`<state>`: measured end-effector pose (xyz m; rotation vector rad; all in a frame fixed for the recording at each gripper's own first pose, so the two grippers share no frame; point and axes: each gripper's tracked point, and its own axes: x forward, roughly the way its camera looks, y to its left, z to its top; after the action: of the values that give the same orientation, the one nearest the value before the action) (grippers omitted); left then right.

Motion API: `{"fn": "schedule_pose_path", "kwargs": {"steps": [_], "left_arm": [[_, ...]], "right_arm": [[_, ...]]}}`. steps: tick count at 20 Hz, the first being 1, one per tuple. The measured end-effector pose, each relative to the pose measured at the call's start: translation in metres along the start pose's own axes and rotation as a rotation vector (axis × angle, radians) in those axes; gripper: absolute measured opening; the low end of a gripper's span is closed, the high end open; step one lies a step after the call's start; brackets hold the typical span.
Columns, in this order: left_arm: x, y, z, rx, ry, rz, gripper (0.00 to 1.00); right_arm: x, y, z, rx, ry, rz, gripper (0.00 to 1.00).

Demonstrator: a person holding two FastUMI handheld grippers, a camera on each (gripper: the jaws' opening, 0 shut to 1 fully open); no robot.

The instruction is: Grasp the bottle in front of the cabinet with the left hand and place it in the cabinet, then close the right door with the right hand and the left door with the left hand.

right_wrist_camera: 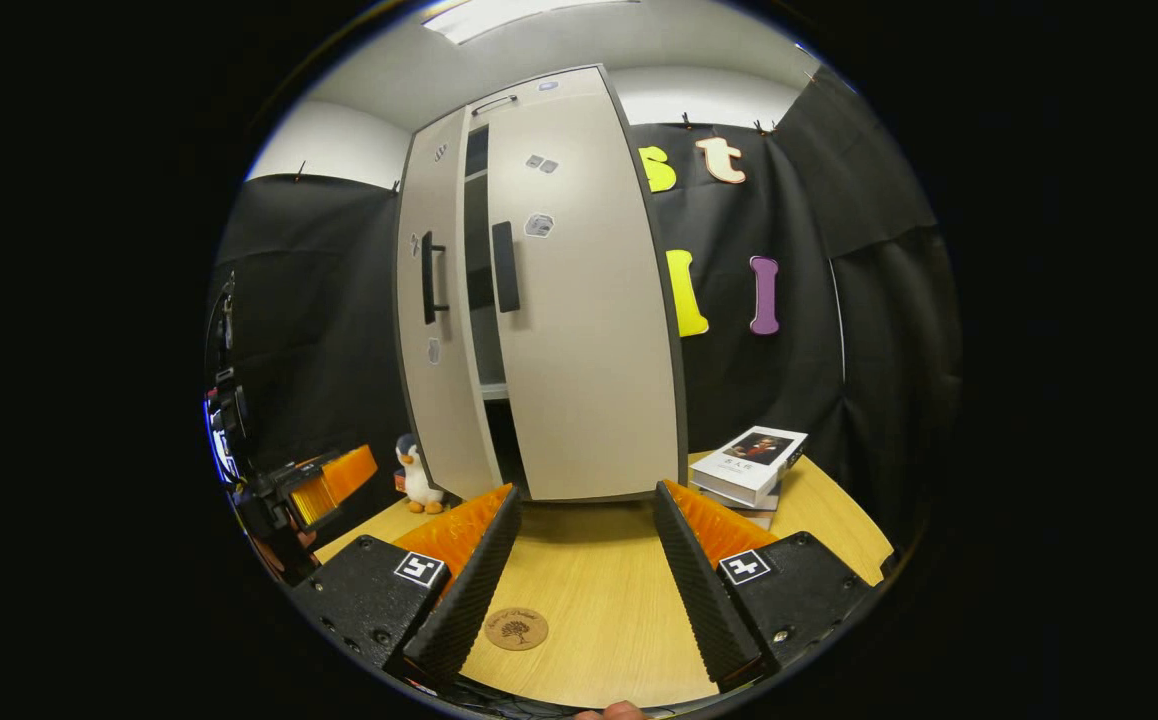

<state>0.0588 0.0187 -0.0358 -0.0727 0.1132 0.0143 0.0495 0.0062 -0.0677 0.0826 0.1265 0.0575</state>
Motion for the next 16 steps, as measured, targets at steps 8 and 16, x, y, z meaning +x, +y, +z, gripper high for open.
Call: {"fn": "schedule_pose_path", "kwargs": {"steps": [8,16], "left_arm": [[-0.009,-0.013,0.008,0.021,-0.04,-0.019,0.94],[-0.011,-0.014,0.008,0.017,-0.04,-0.029,0.94]], "right_arm": [[-0.006,-0.005,0.014,0.002,-0.024,-0.007,0.82],[-0.008,0.001,0.01,0.011,-0.006,0.004,0.82]]}}
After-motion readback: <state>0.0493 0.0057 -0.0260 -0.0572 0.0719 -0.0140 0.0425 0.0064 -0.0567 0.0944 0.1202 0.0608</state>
